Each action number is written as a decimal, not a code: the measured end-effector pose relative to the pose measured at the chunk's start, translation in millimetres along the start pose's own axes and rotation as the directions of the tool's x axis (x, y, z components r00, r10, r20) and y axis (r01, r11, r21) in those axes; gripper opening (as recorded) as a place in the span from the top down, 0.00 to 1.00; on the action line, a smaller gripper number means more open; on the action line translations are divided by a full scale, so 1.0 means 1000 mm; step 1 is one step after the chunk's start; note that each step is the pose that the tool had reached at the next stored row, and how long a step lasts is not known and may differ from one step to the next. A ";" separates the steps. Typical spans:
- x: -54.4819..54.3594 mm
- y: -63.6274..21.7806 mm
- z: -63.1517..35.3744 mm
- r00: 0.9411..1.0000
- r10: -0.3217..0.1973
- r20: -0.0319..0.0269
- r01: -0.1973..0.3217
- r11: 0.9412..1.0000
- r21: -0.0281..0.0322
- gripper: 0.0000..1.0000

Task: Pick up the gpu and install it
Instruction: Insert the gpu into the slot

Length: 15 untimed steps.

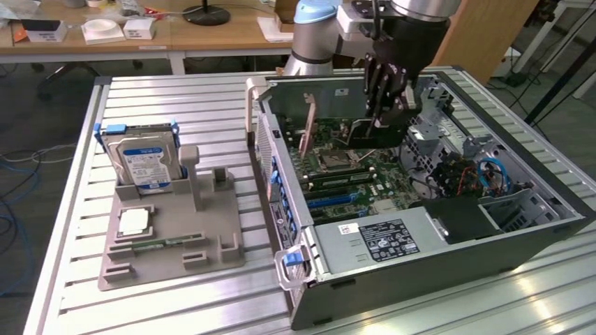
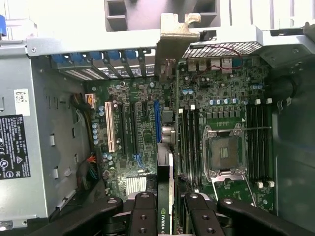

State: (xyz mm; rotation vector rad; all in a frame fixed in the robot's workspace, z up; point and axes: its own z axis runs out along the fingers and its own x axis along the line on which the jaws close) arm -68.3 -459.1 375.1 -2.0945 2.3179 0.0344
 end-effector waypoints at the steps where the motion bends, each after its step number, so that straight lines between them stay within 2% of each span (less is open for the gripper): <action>1: 0.000 0.0000 0.0018 1.000 0.000 0.000 0.000 1.000 0.000 0.74; 10: 0.000 -0.0003 0.0161 1.000 -0.005 0.000 0.005 1.000 0.001 0.74; 15: 0.001 -0.0005 0.0243 0.999 -0.049 0.000 0.049 0.999 0.001 0.74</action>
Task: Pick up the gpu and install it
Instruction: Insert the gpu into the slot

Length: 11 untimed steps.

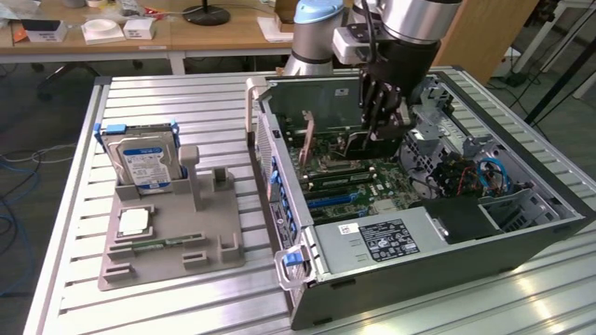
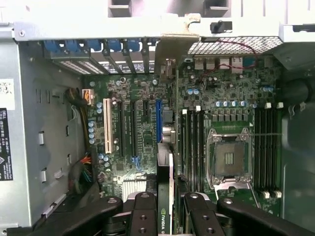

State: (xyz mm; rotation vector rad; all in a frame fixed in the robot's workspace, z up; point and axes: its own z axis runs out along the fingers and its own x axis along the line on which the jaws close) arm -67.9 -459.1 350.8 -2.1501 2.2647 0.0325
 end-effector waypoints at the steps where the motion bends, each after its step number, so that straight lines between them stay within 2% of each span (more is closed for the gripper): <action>1: 0.000 0.0000 0.0015 1.000 -0.005 0.000 0.005 1.000 0.000 0.74; 6: 0.000 0.0000 0.0038 1.000 -0.008 0.000 0.008 1.000 0.002 0.74; 11: 0.000 0.0000 0.0127 1.000 -0.007 0.000 0.007 1.000 0.004 0.74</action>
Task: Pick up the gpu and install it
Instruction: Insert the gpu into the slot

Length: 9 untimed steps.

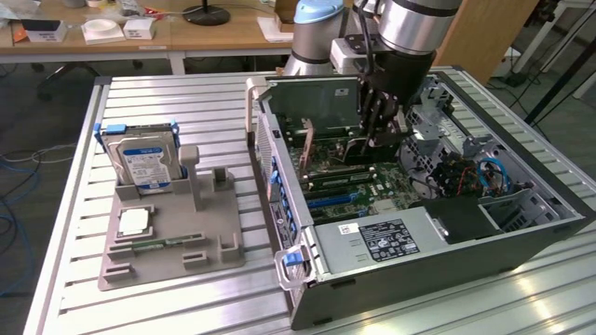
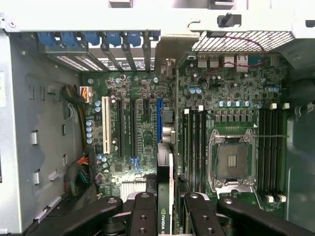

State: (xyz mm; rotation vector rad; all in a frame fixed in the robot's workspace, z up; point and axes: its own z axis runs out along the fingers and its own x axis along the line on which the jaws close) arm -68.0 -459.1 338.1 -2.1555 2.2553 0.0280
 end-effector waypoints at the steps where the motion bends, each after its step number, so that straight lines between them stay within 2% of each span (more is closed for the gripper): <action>1: 0.000 0.0001 0.0018 1.000 0.000 0.000 0.000 1.000 0.000 0.74; 9: 0.002 0.0010 0.0162 1.000 0.011 0.000 -0.011 1.000 0.001 0.74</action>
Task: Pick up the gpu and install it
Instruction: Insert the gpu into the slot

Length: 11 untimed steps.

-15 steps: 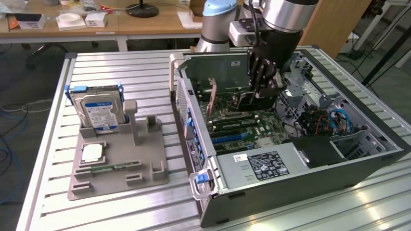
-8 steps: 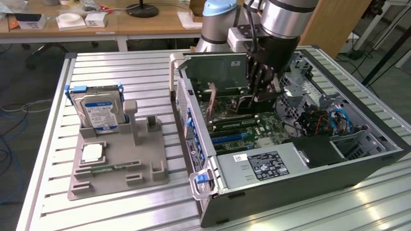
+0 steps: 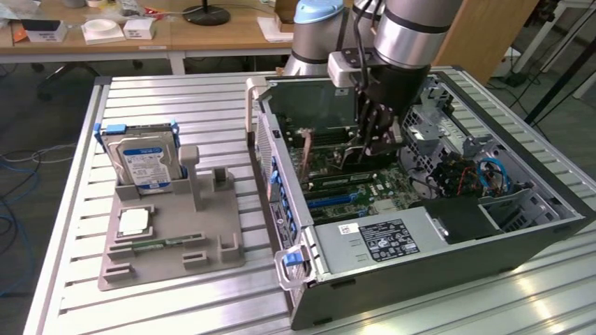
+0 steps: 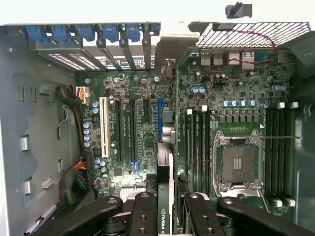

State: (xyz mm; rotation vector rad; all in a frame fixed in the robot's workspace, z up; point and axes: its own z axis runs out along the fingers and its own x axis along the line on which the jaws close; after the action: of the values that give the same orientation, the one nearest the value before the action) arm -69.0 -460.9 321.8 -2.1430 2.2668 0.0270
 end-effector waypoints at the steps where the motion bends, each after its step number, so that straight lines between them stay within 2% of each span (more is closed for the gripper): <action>1: 0.000 0.0000 0.0018 1.000 0.001 0.000 -0.001 1.000 0.000 0.74; 6: 0.003 0.0002 0.0108 1.000 0.002 0.000 -0.002 1.000 0.000 0.74; 11: 0.003 0.0002 0.0121 1.000 0.002 -0.002 -0.002 1.000 0.000 0.74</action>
State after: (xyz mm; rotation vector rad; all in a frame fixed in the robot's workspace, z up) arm -69.3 -463.5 309.7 -2.1409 2.2700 0.0249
